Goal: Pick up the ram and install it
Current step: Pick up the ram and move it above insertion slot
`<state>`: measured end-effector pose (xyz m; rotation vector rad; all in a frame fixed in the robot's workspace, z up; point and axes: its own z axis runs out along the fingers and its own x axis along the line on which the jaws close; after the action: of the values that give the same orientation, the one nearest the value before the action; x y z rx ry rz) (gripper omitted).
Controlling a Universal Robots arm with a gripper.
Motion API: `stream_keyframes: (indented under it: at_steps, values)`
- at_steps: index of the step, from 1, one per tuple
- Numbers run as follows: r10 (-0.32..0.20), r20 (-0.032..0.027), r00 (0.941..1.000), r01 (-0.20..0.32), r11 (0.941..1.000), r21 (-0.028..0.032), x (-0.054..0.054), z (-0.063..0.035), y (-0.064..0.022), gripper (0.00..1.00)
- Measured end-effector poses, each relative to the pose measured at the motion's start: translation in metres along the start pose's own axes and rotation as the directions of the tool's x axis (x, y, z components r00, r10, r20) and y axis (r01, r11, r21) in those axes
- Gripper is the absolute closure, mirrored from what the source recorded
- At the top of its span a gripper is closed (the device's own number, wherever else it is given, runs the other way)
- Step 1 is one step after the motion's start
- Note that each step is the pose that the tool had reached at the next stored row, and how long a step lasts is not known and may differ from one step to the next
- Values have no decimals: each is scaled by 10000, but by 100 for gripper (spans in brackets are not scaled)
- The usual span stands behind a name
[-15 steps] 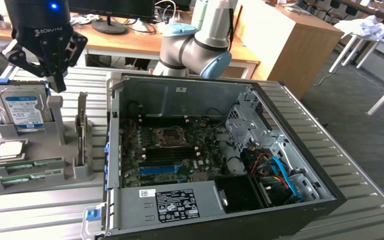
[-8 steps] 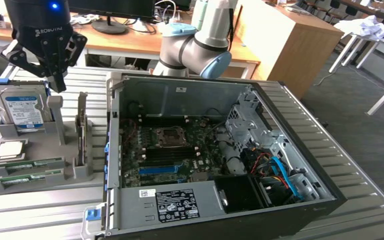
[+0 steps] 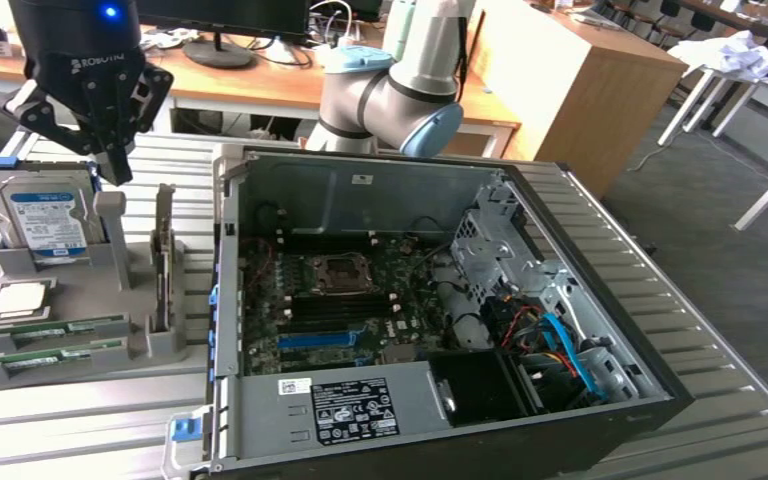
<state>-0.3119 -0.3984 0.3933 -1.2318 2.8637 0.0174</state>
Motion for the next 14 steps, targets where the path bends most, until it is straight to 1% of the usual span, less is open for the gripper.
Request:
stream_keyframes:
  at_steps: [14]
  values:
    - [-379, 0, 9993, 379, 9993, -10, 0, 0, 0, 90]
